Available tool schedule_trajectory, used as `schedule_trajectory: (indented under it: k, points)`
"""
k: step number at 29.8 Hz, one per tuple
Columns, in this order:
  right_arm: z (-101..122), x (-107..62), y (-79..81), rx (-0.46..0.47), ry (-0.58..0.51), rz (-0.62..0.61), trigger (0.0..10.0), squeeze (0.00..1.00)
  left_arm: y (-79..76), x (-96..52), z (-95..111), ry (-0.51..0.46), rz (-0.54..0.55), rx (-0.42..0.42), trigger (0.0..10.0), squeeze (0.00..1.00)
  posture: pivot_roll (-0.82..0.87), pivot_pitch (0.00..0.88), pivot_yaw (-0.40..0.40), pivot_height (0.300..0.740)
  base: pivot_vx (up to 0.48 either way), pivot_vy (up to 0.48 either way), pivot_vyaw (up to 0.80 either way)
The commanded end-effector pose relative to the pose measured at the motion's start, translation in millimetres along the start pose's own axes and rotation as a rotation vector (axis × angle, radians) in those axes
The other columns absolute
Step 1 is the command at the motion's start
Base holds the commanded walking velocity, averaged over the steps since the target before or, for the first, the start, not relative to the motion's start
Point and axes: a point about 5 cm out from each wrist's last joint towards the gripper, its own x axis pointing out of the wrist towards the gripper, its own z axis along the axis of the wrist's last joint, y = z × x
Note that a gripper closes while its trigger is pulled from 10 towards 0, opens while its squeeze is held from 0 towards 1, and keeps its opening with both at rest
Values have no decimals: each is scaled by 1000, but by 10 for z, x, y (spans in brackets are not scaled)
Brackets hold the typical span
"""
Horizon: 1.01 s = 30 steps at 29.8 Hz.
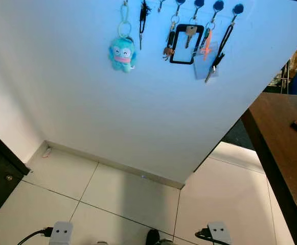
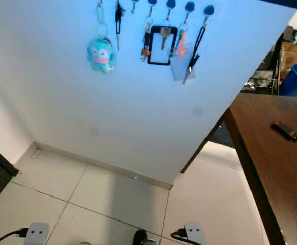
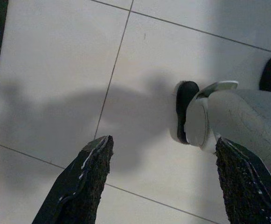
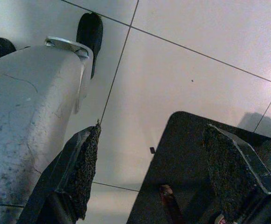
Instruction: Hang keys on a hook
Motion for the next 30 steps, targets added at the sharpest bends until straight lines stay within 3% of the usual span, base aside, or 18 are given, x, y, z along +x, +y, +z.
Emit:
schedule_trajectory:
  k: [1,30]
  points:
    - [-99,-8,7,7,29,2,10000,0,-82,-23,-122,47,-28,13,10000,0,151,88,-31,740,-319,0,0]
    - [-79,-2,57,-43,26,29,10000,0,-109,-48,-213,71,-28,-8,10000,0,161,102,-42,740,-322,0,0]
